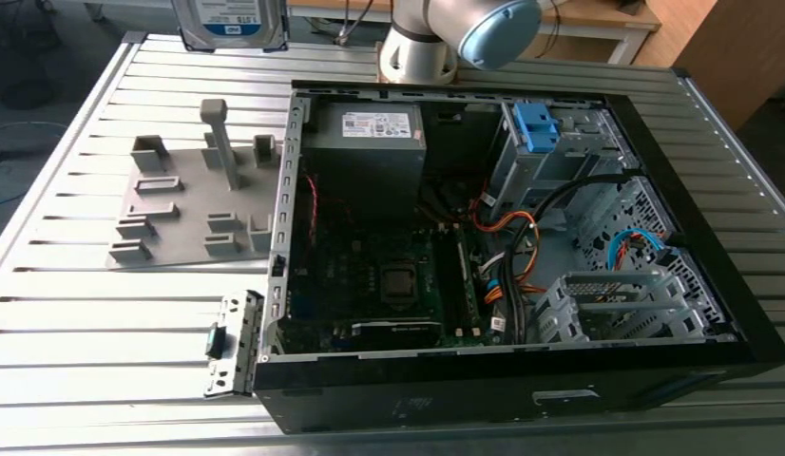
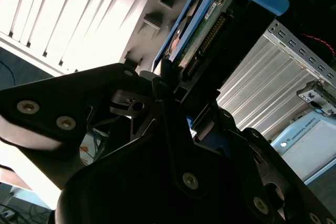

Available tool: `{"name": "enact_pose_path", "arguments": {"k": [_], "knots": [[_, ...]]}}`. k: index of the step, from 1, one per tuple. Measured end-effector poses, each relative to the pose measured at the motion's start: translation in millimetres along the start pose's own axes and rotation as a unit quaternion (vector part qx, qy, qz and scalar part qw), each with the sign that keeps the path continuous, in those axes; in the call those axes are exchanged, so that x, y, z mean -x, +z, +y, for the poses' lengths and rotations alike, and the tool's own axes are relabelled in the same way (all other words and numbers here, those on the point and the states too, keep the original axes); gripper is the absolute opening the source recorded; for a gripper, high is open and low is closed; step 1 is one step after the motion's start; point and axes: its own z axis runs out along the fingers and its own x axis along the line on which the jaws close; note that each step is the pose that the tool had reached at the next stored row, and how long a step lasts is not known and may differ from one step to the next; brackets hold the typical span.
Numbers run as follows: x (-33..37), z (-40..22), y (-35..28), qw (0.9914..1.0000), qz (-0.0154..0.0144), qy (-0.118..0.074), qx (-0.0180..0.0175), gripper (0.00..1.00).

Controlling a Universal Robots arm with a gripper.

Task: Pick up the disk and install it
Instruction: 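Pick up the disk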

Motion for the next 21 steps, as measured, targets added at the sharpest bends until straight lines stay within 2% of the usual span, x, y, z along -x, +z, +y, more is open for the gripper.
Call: {"name": "enact_pose_path", "arguments": {"k": [21], "knots": [[-7.2, -31.4, -0.9, 1.00000, 0.0000, 0.000, 0.0000, 0.36]]}}
